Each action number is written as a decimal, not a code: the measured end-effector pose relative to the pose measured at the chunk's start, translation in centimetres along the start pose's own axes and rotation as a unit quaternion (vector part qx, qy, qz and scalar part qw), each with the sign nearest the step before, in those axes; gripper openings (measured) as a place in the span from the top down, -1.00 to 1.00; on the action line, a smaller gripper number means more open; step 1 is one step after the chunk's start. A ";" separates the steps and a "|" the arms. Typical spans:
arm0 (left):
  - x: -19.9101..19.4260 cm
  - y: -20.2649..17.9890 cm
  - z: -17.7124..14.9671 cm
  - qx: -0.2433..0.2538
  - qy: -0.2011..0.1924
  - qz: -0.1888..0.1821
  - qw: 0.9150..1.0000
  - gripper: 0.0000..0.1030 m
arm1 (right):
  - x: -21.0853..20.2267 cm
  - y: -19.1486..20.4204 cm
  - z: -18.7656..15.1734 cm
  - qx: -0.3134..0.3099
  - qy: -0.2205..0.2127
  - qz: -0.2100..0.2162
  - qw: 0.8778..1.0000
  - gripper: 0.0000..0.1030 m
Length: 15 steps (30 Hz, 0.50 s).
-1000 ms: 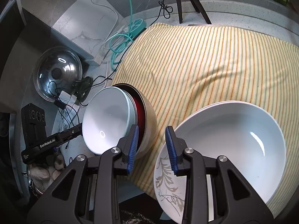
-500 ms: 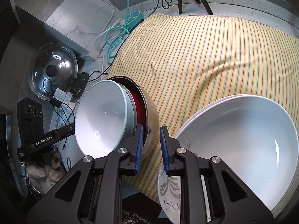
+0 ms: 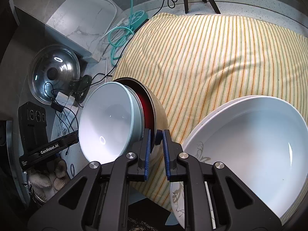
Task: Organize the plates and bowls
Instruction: 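Lift the nested bowl stack with both grippers and carry it over the plates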
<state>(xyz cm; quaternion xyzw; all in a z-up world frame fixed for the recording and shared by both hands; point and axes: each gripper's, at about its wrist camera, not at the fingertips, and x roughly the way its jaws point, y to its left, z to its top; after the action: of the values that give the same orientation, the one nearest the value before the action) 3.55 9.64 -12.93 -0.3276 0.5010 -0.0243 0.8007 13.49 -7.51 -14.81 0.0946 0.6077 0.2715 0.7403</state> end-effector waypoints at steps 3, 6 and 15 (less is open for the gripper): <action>-0.1 -0.1 0.0 0.002 -0.001 0.001 1.000 0.79 | -0.2 0.0 0.0 0.003 0.000 -0.001 1.000 0.74; -0.4 -0.4 0.0 0.007 -0.005 0.003 1.000 0.79 | -0.5 0.1 0.0 0.002 -0.003 -0.001 1.000 0.74; -1.2 -1.4 0.3 0.016 -0.016 -0.001 1.000 0.79 | -2.2 0.5 0.0 -0.003 -0.016 -0.001 1.000 0.74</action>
<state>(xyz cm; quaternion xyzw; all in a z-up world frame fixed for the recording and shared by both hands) 3.57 9.17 -11.13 -0.3156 0.4878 -0.0278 0.8135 13.09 -8.23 -12.71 0.0964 0.5947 0.2711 0.7507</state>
